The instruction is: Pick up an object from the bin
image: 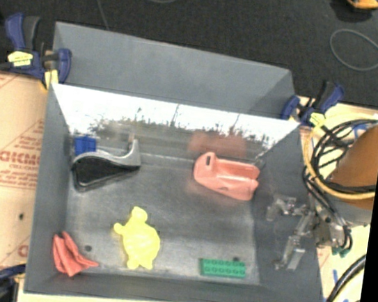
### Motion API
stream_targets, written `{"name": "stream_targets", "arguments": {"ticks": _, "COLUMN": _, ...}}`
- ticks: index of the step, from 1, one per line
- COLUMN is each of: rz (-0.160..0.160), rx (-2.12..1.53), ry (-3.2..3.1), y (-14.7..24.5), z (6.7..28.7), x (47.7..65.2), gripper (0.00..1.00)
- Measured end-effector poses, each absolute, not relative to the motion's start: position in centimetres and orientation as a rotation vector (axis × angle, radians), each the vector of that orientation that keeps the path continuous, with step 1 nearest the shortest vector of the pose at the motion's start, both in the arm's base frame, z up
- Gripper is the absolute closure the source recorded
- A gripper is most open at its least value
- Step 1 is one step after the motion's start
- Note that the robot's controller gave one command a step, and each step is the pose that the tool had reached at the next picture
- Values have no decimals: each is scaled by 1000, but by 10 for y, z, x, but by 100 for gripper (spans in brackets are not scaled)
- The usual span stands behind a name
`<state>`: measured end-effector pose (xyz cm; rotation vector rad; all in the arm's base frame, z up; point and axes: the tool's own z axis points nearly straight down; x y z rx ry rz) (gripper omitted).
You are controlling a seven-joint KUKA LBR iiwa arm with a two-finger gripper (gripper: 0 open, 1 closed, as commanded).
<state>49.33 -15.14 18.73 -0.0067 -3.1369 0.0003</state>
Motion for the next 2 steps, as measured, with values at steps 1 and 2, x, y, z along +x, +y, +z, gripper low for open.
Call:
{"name": "stream_targets", "arguments": {"ticks": 1, "rz": 3, "rx": -1, "ry": -3145, "y": -151, "z": 192, "x": 495, "gripper": 0}}
{"name": "stream_targets", "arguments": {"ticks": 2, "rz": 7, "rx": 87, "ry": -3148, "y": -138, "z": 156, "x": 492, "gripper": 0}}
